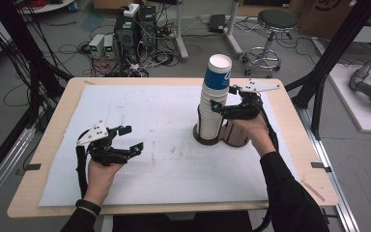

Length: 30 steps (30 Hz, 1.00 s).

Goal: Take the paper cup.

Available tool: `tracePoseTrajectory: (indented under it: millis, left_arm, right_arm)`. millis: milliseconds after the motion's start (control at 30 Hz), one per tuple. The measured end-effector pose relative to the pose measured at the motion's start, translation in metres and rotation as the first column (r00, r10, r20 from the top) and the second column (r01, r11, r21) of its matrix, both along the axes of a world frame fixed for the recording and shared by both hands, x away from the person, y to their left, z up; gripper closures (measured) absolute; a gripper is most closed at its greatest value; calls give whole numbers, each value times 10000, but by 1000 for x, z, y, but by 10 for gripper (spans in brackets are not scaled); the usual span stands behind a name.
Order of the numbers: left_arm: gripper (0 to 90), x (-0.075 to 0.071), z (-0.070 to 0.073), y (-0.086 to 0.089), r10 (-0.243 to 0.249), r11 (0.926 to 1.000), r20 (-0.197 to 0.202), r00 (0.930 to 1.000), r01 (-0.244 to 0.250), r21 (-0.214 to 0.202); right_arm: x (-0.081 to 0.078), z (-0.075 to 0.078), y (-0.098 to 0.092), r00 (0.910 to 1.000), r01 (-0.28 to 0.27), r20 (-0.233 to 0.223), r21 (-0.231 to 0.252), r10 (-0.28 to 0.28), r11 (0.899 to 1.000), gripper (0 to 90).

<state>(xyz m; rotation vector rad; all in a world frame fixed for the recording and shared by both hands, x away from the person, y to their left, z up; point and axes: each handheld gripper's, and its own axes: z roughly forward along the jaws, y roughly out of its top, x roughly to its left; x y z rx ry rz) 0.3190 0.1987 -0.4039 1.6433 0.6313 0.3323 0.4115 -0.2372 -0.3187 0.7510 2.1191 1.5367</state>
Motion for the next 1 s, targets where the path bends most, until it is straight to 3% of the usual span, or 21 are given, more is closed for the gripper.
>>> tracePoseTrajectory:
  millis: [367, 500, 733, 1000]
  left_arm:
    - [149, 0, 1, -2, 41, 10000, -31, 10000, -41, 5]
    - [149, 0, 6, -7, -12, 9998, 70, 10000, 10, 222]
    - [149, 4, 26, -24, -546, 9979, 125, 9984, 541, 365]
    - [149, 21, 53, -53, -1025, 9947, 92, 9947, 1024, 83]
  right_arm:
    - [2, -2, 3, 9998, 179, 8, 19, -179, 9998, 138]
    - [1, -1, 3, 9997, 208, 115, -60, -207, 9998, 141]
    - [1, -1, 4, 9995, 238, 189, -68, -236, 9997, 143]
    - [0, -1, 3, 9996, 193, 206, -128, -191, 9997, 144]
